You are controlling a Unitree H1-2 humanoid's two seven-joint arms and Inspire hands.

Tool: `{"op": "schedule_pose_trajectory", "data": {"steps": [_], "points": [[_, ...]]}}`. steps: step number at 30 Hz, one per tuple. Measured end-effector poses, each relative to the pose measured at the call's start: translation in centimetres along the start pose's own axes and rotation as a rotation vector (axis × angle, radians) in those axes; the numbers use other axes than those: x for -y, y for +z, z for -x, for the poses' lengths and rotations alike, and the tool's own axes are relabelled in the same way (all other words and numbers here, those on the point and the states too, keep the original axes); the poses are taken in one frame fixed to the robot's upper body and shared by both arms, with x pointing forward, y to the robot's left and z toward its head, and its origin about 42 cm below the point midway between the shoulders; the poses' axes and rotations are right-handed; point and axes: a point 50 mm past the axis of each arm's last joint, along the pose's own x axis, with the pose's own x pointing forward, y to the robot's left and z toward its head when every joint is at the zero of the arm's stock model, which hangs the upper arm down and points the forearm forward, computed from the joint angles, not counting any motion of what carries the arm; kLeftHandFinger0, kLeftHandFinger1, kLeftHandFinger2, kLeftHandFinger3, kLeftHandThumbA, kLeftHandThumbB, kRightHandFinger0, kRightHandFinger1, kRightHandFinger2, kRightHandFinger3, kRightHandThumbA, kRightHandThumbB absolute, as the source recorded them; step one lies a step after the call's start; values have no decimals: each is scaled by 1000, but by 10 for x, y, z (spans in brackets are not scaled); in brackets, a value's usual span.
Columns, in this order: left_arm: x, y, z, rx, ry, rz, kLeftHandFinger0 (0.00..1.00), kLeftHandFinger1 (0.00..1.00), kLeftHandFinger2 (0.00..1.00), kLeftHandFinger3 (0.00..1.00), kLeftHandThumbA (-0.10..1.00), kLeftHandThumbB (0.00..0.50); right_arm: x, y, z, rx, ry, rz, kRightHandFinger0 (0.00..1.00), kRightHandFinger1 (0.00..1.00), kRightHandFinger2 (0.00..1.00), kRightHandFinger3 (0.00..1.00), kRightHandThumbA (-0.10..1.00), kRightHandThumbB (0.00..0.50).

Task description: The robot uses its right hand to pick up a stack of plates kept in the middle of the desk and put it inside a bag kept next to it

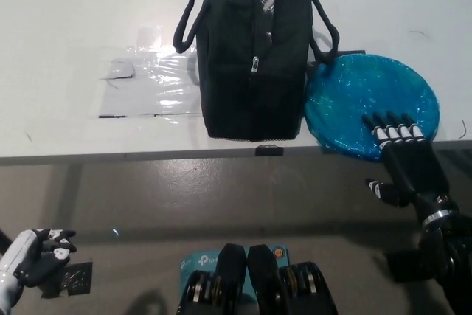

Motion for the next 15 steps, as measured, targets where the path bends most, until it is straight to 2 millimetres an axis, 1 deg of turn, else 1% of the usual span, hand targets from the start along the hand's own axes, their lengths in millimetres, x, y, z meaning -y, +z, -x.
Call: {"op": "schedule_pose_trajectory", "data": {"steps": [1,2,3,4,5,6,7,8,9,10,11,12,13,14,15], "points": [[-1,0,0,1,0,-4,557,608,724,702,-100,53,-2,0,-1,-2,-2,18,1000,1000,1000,1000,402,308],[-2,1,0,1,1,-6,547,598,709,699,-100,51,-4,0,-2,-2,-9,38,1000,1000,1000,1000,300,147],[-2,1,0,1,2,-9,545,597,708,698,-100,52,-7,0,-4,-1,-16,67,1000,1000,1000,1000,293,135],[-2,1,0,2,2,-11,544,598,707,702,-100,58,-10,-1,-5,2,-28,91,1000,1000,1000,1000,95,52],[-2,1,0,2,1,-12,550,601,709,708,-100,65,-11,-1,-6,5,-39,106,535,477,532,1000,-87,2],[-2,1,0,2,1,-13,560,609,717,719,-100,64,-12,-2,-7,15,-51,113,301,225,295,1000,-99,0],[-2,1,0,1,0,-15,564,611,720,724,-100,65,-12,-2,-8,26,-66,119,193,156,216,986,-100,0],[-3,1,0,1,-1,-18,566,612,721,725,-100,65,-10,-2,-10,39,-89,124,190,150,201,953,-100,0],[-3,1,0,0,-1,-21,560,598,716,718,-100,71,-7,-3,-12,49,-108,130,8,6,96,428,-100,113],[-3,1,0,0,-1,-24,560,596,718,720,-100,71,-6,-4,-13,58,-116,138,0,0,82,276,-100,104],[-3,1,-1,0,-3,-36,562,595,720,720,-100,72,-5,-7,-14,85,-132,167,0,0,33,288,-65,131],[-4,2,-1,-1,-3,-43,566,596,722,720,-100,72,-4,-8,-14,101,-140,185,0,0,22,299,-44,140],[-5,2,-1,-2,-3,-48,569,596,720,711,-100,75,-4,-10,-13,113,-147,199,0,0,4,295,-47,134],[-5,2,0,-2,-3,-53,581,602,724,714,-100,73,-4,-11,-12,124,-156,211,0,0,0,269,-92,87],[-6,2,0,-2,-3,-54,587,597,715,717,-100,78,-4,-11,-12,129,-159,214,0,0,0,229,-100,60]]}}
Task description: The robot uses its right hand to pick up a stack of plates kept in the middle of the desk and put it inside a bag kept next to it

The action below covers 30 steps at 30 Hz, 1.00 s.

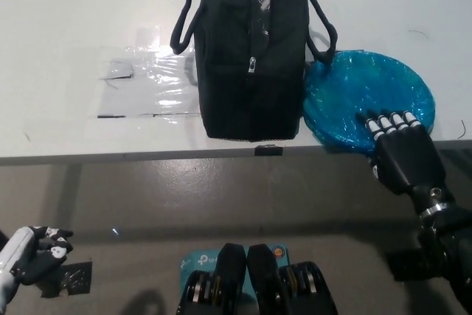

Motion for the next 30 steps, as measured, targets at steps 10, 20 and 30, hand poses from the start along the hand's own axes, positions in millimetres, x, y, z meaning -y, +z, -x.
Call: {"op": "schedule_pose_trajectory", "data": {"steps": [10,20,30], "points": [[4,0,1,-3,-14,-25,649,650,776,806,-100,62,0,-3,6,42,-39,-18,0,0,1,148,-100,54],[4,3,2,-4,-17,-56,649,646,781,825,-75,46,11,-7,9,30,-63,-160,0,0,83,0,-100,273],[8,0,2,-15,-21,-47,696,679,796,838,0,36,28,3,0,-161,-170,-458,0,0,394,448,-100,47]]}}
